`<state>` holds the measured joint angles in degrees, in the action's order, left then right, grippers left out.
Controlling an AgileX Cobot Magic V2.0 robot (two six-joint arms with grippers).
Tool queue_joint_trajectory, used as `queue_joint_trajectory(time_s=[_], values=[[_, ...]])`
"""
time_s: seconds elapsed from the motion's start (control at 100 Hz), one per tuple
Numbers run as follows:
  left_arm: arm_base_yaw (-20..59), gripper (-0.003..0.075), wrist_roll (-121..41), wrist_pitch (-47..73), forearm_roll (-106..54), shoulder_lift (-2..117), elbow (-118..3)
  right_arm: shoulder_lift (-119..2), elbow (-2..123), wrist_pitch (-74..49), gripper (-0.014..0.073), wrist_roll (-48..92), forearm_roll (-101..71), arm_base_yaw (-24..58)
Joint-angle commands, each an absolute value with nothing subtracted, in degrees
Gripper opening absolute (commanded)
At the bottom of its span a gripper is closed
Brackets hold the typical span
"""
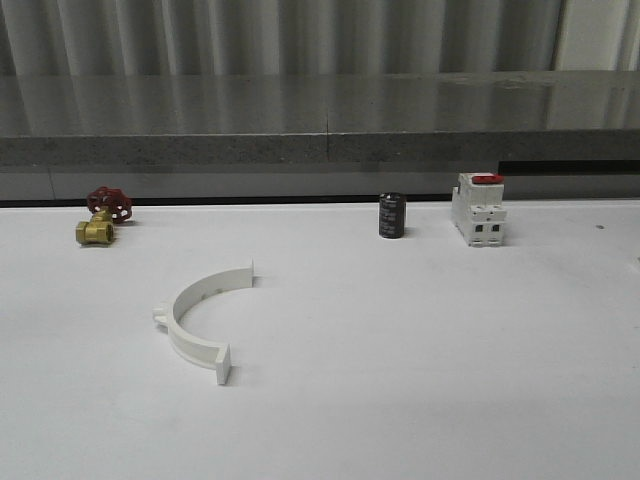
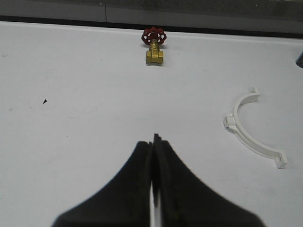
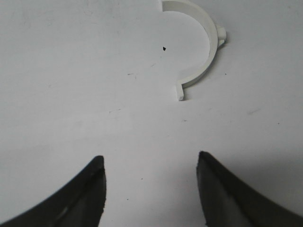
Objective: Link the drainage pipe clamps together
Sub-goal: 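Lower the right gripper and grasp the other white half-ring clamp's tab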
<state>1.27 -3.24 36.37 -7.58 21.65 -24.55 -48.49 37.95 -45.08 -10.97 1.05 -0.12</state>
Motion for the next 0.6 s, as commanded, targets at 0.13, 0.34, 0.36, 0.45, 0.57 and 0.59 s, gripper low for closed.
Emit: queue_joint_trajectory(time_s=[0.13, 0.34, 0.36, 0.45, 0.57, 0.59], values=[[1.1, -0.0021, -3.4, 32.2, -8.5, 22.0, -26.0, -57.5, 47.7, -42.7, 0.0466, -8.9, 0.9, -0.6], [1.1, -0.0021, -3.4, 32.2, -8.5, 22.0, -26.0, -70.4, 56.8, -45.6, 0.0467, -1.9, -1.0, -2.0], [1.1, -0.0021, -3.4, 32.2, -8.5, 22.0, -26.0, -71.6, 57.6, -45.6, 0.0467, -0.9, -1.9, -2.4], [1.1, -0.0021, -3.4, 32.2, -8.5, 22.0, -26.0, -76.5, 60.8, -44.7, 0.0467, 4.2, -6.4, -5.8], [1.1, -0.0021, -3.4, 32.2, -8.5, 22.0, -26.0, -81.8, 64.3, -45.0, 0.0467, 11.0, -10.7, -10.8], [1.1, -0.0021, -3.4, 32.2, -8.5, 22.0, -26.0, -82.7, 64.8, -45.2, 0.0467, 11.9, -10.8, -11.6]])
